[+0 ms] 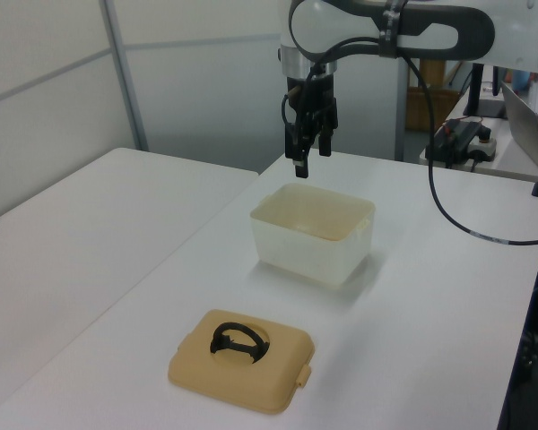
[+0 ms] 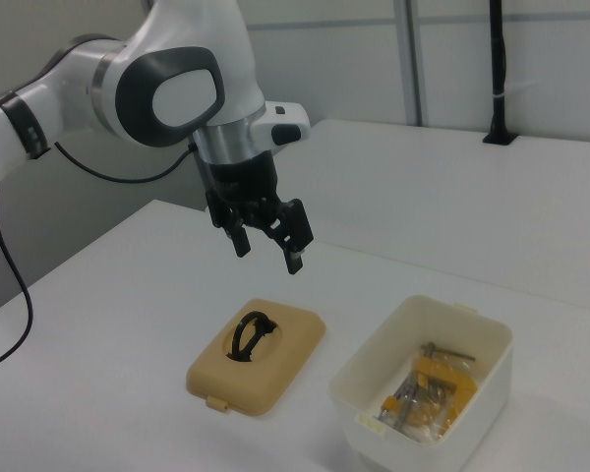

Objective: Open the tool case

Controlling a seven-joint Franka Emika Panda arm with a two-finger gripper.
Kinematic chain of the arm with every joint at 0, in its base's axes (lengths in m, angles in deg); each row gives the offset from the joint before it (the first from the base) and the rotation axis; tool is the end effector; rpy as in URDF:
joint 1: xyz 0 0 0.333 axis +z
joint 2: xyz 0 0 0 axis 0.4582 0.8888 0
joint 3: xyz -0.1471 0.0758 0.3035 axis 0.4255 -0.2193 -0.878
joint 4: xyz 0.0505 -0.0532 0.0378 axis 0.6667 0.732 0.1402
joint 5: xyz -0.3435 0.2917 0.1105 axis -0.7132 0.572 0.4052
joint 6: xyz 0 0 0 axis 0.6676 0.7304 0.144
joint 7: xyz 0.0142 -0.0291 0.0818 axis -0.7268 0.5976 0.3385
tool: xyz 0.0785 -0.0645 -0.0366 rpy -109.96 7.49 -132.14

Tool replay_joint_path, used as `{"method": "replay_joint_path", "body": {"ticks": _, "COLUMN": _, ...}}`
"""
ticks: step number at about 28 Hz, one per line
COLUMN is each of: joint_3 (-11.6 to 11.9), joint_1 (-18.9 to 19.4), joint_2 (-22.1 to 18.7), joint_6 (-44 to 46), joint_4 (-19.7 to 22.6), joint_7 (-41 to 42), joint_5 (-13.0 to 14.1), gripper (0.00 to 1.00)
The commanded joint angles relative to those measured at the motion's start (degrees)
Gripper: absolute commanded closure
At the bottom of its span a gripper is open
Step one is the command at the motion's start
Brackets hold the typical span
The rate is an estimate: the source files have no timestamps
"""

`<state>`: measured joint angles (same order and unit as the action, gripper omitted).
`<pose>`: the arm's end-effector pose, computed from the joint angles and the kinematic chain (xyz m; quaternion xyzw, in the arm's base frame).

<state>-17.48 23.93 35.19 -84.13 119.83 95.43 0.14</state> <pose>0.6627 -0.0341 0.6567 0.9996 0.0294 0.0016 0.0006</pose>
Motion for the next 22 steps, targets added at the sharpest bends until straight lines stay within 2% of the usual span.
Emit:
{"method": "replay_joint_path", "body": {"ticks": 1, "joint_3": 0.62, "joint_1": 0.71, "joint_2": -0.62, "joint_6": -0.56, "joint_4": 0.31, "joint_7": 0.77, "joint_5": 1.07, "gripper": 0.0}}
{"method": "replay_joint_path", "body": {"ticks": 4, "joint_3": 1.32, "joint_1": 1.93, "joint_2": -0.62, "joint_6": -0.56, "joint_4": 0.31, "joint_7": 0.68, "joint_5": 0.98, "gripper": 0.0}}
{"method": "replay_joint_path", "body": {"ticks": 8, "joint_3": 5.62, "joint_1": 5.8, "joint_2": -0.62, "joint_6": -0.82, "joint_4": 0.39, "joint_7": -0.11, "joint_5": 1.07, "gripper": 0.0}}
{"method": "replay_joint_path", "body": {"ticks": 22, "joint_3": 5.89, "joint_1": 6.33, "joint_2": -0.88, "joint_6": -0.73, "joint_4": 0.83, "joint_7": -0.2, "joint_5": 1.07, "gripper": 0.0}}
